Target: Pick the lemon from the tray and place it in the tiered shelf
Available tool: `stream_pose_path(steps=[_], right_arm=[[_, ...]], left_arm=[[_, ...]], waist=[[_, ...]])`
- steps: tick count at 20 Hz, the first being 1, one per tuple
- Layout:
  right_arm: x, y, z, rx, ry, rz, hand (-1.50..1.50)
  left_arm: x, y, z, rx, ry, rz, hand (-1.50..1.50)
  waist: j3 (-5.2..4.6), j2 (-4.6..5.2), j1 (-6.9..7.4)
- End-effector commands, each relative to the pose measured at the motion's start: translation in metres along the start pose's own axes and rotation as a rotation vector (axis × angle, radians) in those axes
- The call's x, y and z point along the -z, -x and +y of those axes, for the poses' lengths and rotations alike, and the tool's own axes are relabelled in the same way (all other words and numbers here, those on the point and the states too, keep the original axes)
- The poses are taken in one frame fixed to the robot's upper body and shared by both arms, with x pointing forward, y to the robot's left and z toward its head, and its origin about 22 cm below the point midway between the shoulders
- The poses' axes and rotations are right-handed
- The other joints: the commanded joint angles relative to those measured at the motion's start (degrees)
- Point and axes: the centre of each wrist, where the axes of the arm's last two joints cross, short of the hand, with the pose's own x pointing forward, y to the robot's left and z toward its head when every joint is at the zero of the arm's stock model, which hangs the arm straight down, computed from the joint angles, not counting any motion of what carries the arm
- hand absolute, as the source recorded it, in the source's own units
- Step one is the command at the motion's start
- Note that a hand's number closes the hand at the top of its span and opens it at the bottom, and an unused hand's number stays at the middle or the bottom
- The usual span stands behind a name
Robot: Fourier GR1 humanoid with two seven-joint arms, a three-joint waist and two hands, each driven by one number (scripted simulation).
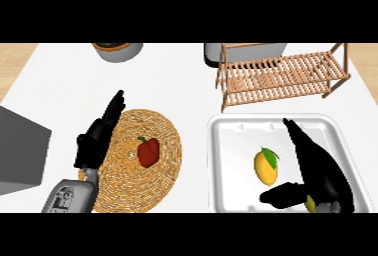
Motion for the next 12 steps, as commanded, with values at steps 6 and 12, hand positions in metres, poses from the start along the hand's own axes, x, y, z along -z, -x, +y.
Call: stream_pose_path(steps=[6, 12], right_arm=[[0.019, 0.010, 0.031, -0.034, -0.011, 0.032, -1.50], [0.041, 0.032, 0.033, -0.039, -0.018, 0.050, -1.50]], left_arm=[[0.004, -0.019, 0.020, 0.003, 0.017, -0.005, 0.00], [0.002, -0.013, -0.022, 0.013, -0.003, -0.011, 0.00]], waist=[[0.00, 0.00, 0.03], [0.01, 0.02, 0.00]])
